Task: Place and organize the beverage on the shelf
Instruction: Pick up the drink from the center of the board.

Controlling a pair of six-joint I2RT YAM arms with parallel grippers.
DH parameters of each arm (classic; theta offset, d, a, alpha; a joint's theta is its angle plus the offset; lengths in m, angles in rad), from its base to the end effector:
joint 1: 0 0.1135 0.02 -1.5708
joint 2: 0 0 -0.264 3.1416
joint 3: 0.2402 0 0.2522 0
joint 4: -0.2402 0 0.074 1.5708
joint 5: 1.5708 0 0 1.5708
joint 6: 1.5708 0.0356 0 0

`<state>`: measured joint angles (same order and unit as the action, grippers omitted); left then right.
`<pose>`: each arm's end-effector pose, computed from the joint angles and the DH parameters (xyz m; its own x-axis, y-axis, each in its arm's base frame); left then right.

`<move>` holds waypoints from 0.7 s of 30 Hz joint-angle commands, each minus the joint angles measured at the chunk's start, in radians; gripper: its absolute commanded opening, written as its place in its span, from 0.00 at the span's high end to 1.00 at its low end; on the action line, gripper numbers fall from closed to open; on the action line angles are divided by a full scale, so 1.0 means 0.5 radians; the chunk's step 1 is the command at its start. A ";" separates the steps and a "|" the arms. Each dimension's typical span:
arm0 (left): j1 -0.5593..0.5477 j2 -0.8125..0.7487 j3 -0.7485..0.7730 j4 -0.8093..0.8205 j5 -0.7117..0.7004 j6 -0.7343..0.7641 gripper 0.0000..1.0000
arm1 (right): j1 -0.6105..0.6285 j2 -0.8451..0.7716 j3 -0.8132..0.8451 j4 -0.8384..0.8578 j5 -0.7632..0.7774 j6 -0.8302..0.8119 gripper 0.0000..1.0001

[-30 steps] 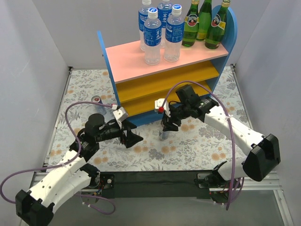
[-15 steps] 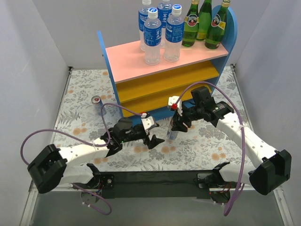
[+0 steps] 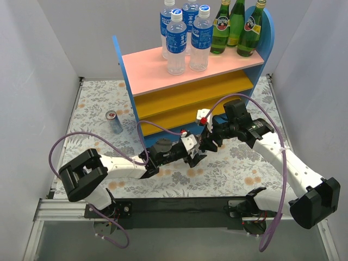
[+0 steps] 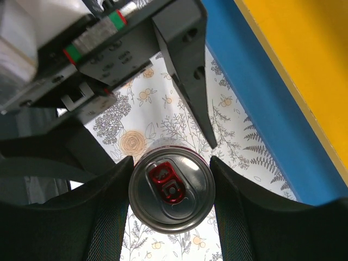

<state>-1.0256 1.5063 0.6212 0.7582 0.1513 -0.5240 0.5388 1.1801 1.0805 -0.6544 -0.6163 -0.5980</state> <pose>0.1576 -0.2703 0.2115 -0.5185 -0.0988 -0.8493 0.7661 0.3873 -0.5128 0.1991 0.1430 0.3224 -0.0463 -0.5629 -0.8252 -0.9757 0.2024 -0.0834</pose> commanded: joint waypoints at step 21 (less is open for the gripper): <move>-0.139 0.092 0.163 0.085 -0.358 0.103 0.71 | -0.053 -0.219 -0.038 0.131 -0.139 0.171 0.99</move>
<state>-1.0866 1.5600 0.6567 0.7868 0.0048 -0.4946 0.5114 1.1046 1.0599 -0.6388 -0.6094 -0.5533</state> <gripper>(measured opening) 0.544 0.613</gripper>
